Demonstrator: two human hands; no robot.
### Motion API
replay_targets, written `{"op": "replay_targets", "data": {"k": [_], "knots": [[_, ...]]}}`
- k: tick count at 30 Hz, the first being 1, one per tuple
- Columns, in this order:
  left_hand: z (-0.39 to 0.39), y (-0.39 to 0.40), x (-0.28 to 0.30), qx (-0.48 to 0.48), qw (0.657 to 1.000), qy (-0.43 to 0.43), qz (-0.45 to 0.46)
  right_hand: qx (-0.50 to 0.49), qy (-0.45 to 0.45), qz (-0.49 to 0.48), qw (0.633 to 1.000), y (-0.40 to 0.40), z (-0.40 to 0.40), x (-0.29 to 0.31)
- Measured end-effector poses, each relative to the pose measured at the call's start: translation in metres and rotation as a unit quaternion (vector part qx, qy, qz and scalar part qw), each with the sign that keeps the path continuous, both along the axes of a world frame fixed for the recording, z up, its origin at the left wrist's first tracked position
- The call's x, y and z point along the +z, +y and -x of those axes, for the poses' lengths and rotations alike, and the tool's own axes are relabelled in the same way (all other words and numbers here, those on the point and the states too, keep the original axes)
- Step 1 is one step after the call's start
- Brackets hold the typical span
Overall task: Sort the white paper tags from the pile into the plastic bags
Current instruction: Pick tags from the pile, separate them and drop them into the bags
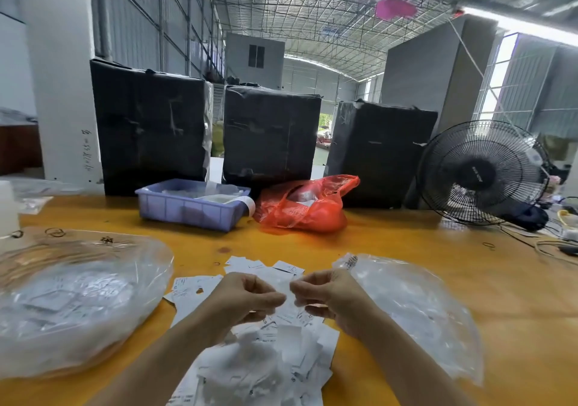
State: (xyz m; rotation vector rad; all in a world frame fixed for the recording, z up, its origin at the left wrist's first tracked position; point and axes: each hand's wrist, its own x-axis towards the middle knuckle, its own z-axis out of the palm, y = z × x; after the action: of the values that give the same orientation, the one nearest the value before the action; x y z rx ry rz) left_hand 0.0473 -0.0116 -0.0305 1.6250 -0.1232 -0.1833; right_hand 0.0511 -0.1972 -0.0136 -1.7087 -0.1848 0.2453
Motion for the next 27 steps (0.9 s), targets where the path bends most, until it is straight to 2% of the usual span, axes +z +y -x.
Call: {"op": "replay_targets", "data": {"k": [3,5,7,11,17,19,21,23,25,27], "knots": [[-0.001,-0.001,0.001,-0.041,0.998,-0.020,-0.033,0.020,-0.031,0.046,0.998,0.006,0.002,-0.002],[-0.002,-0.001,0.001,-0.060,0.998,-0.025,-0.027,0.024,-0.038,0.034,0.998,0.010,0.002,-0.004],[-0.002,0.002,0.000,-0.047,0.999,0.008,-0.001,0.001,-0.041,-0.004,0.999,0.014,0.002,-0.005],[-0.006,0.007,-0.002,0.031,0.990,0.094,0.099,-0.036,-0.032,-0.048,0.998,0.012,0.001,-0.005],[-0.013,0.004,0.000,0.127,0.956,0.074,0.256,0.027,-0.057,0.042,0.997,0.017,0.000,-0.011],[-0.014,0.006,0.001,0.152,0.959,0.051,0.235,-0.008,-0.117,0.136,0.984,0.018,-0.003,-0.013],[-0.014,0.011,-0.001,0.171,0.973,0.012,0.156,-0.002,-0.169,0.311,0.935,0.014,-0.005,-0.016],[-0.014,0.015,-0.003,0.171,0.980,-0.012,0.102,0.060,-0.157,0.425,0.889,0.012,-0.004,-0.022],[-0.014,0.016,-0.005,0.164,0.983,-0.014,0.077,0.079,-0.157,0.437,0.882,0.012,-0.004,-0.025],[-0.013,0.016,-0.005,0.156,0.986,-0.012,0.063,0.053,-0.175,0.407,0.895,0.011,-0.007,-0.025]]}}
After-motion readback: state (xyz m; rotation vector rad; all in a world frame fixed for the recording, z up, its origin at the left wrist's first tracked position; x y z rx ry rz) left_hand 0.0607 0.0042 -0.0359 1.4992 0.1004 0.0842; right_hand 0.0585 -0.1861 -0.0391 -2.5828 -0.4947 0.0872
